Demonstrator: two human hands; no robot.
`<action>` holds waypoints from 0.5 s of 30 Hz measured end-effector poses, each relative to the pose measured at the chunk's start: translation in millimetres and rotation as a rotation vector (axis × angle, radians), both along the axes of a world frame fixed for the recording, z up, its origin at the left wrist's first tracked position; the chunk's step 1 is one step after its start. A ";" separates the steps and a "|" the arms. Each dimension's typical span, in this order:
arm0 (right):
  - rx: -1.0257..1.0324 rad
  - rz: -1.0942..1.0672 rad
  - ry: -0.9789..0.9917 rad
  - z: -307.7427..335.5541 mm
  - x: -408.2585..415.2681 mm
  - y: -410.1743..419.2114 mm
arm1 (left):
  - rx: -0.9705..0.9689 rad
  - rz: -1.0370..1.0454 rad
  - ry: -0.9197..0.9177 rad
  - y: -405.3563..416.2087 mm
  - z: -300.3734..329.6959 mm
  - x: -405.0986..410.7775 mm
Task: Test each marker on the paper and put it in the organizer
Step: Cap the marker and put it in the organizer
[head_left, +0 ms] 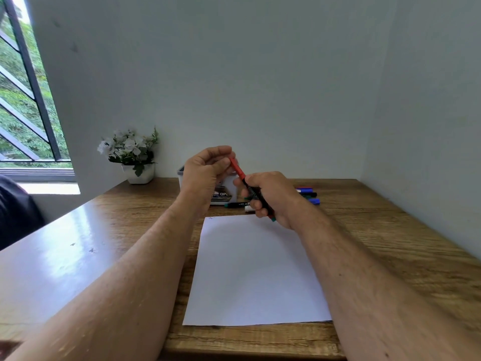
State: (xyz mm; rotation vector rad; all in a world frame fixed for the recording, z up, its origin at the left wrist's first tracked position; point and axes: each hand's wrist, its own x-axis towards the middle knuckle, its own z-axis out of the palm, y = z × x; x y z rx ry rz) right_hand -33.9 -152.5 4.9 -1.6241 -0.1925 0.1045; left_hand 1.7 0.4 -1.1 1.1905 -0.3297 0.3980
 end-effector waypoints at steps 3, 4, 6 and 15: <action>-0.004 -0.042 -0.025 0.0 3.1 -1.3 | 0.019 -0.109 0.054 0.4 -2.0 0.6; -0.013 -0.054 -0.030 0.0 3.7 -1.3 | 0.035 -0.133 0.069 -0.1 -2.5 0.5; -0.058 -0.091 -0.052 -0.8 4.9 -1.2 | 0.051 -0.140 0.086 -0.9 -2.8 0.7; -0.095 -0.145 -0.090 0.8 1.9 -1.9 | -0.054 -0.116 0.075 -2.8 0.1 1.3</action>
